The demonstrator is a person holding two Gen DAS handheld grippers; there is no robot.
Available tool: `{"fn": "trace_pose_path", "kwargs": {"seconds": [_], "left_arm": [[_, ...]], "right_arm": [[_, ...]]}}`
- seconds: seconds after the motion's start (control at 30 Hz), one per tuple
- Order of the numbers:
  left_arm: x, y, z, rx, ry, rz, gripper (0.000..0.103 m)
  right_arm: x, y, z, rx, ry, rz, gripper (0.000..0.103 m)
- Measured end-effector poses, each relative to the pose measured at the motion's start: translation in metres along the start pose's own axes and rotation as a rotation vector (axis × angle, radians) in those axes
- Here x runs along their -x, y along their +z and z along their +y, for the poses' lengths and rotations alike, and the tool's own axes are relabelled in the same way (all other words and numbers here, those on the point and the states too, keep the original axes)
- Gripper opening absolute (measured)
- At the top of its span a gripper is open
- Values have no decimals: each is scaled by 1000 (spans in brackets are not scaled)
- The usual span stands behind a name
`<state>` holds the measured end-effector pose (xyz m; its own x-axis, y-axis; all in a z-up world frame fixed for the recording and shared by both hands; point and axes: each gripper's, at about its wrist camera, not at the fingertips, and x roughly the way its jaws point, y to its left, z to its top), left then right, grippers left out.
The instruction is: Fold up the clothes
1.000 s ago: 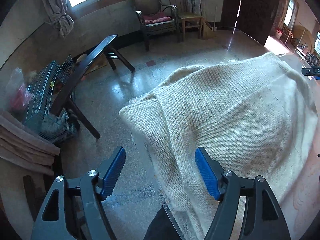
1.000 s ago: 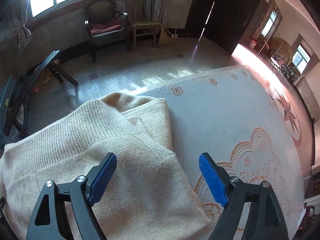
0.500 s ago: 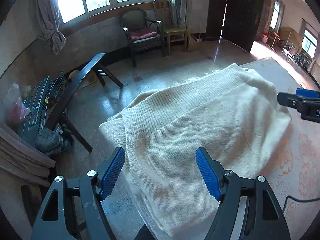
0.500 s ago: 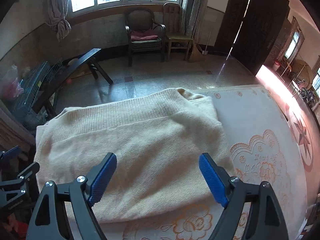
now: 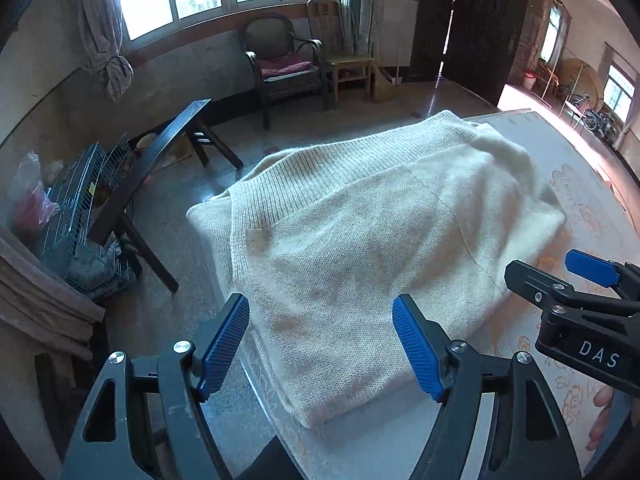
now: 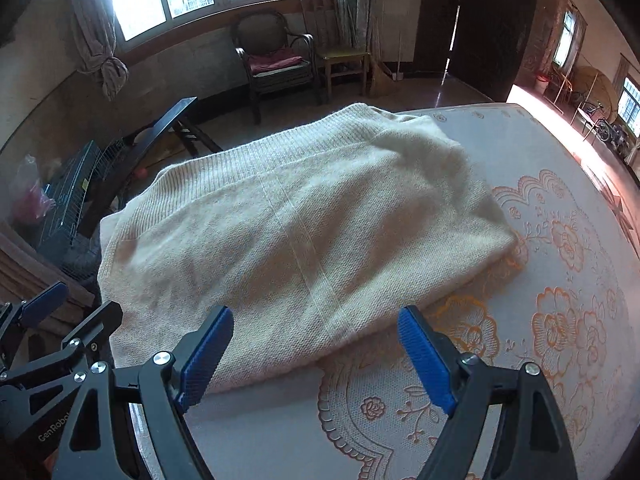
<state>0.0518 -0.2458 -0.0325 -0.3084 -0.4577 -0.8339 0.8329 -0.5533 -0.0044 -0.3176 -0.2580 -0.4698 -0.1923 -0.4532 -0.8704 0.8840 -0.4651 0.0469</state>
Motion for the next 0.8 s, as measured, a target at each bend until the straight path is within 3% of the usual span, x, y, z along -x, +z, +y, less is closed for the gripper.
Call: {"fn": "trace_pose_path", "kwargs": {"seconds": [0.2,0.43,0.6,0.8], "left_arm": [[21,-9,5,26,5,-70,76],[26,-14,23,104,23,-67,76],[33,-20,29,112,44,-83,76],[36,-26,36,134,65,-72,76]], "right_arm": [[17,-11,15,34,-36,-48,86],[38,-24,31,28,-66,-132,86],[49,-33,47,21,-163,-205,86],[56,-35,55,23,-176,-224,86]]}}
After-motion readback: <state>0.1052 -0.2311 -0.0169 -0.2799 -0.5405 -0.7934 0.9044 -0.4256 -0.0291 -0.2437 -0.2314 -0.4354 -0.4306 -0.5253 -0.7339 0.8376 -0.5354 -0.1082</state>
